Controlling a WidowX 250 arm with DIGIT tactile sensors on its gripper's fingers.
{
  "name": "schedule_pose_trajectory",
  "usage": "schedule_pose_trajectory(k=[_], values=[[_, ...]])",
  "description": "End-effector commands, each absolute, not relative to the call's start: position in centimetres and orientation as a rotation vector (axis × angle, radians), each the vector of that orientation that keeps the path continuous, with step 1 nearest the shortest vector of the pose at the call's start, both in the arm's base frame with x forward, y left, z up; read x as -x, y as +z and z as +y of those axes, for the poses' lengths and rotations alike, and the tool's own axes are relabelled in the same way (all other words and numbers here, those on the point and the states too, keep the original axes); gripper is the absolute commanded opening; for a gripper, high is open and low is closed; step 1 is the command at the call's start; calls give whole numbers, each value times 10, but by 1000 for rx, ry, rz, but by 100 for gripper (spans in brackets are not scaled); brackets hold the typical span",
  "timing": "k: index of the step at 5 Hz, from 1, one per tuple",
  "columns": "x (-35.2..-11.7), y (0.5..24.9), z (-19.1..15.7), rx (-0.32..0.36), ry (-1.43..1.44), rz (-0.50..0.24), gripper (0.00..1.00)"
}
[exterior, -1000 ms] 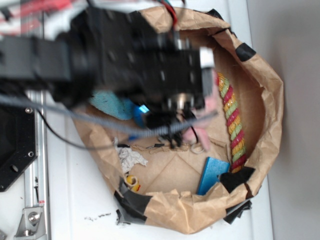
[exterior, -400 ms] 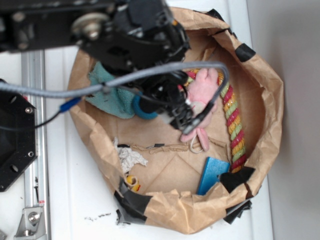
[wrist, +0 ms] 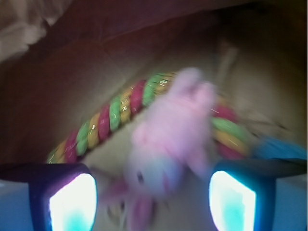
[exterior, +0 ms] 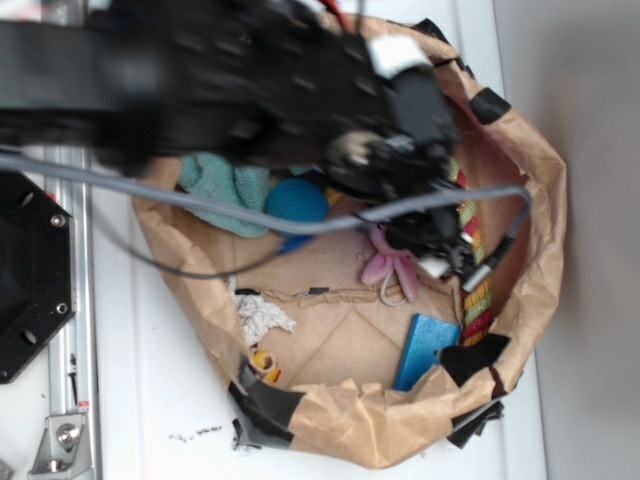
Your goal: Grab the pink bunny.
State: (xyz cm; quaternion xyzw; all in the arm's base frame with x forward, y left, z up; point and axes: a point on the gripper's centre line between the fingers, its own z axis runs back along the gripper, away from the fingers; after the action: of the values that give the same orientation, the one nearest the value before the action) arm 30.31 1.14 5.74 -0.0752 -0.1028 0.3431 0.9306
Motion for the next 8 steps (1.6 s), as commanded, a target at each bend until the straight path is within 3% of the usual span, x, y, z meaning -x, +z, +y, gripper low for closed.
schedule_pose_trajectory(k=[1,2,3,5,6,7,8], values=[[-319,18,-27,110,493,-108,100],[-313,19,-28,80,445,-91,0],[-302,45,-25,90,387,-98,0],[-273,119,-18,117,251,-181,0],[-254,168,-23,236,58,-139,0],[-240,180,-10,151,-178,-55,0],[-237,170,5,-97,-51,-2,0]])
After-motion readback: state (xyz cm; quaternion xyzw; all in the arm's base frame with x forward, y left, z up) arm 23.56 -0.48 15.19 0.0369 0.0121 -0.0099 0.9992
